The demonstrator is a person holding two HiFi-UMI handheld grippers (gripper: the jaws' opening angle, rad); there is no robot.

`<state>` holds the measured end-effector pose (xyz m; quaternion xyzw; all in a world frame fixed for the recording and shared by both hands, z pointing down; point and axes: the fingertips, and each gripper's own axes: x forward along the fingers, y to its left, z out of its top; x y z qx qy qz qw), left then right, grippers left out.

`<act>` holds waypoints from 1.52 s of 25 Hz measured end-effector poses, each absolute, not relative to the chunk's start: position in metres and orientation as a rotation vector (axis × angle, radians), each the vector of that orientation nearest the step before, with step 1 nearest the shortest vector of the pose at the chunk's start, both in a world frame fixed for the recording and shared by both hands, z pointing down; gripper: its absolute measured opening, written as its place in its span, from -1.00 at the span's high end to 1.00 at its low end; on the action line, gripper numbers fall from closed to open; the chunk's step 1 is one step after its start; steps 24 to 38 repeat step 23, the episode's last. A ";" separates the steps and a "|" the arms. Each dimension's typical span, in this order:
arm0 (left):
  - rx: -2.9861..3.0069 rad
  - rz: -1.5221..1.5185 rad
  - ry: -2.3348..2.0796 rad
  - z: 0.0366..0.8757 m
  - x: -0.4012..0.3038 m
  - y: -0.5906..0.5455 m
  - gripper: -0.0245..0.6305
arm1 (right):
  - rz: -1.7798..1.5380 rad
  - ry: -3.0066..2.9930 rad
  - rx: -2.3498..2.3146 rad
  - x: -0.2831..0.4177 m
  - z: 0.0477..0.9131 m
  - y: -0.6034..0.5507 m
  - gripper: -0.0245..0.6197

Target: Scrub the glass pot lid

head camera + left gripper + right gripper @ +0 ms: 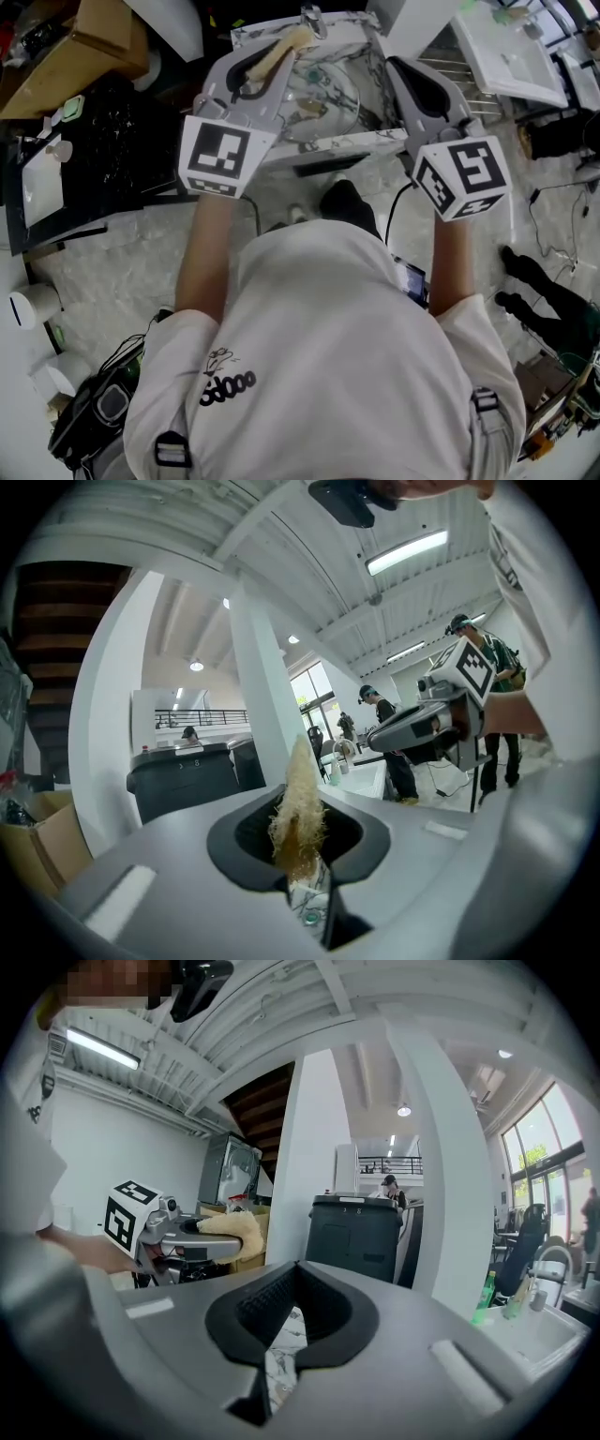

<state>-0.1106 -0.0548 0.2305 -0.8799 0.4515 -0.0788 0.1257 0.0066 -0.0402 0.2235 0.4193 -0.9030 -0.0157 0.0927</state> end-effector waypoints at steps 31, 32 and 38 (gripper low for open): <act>-2.612 -0.253 1.289 0.246 -0.122 -0.030 0.77 | 0.024 -2.637 1.207 -0.010 0.249 -0.022 0.92; -2.612 -0.253 1.289 0.246 -0.122 -0.030 0.77 | 0.024 -2.637 1.207 -0.010 0.249 -0.022 0.92; -2.612 -0.253 1.289 0.246 -0.122 -0.030 0.77 | 0.024 -2.637 1.207 -0.010 0.249 -0.022 0.92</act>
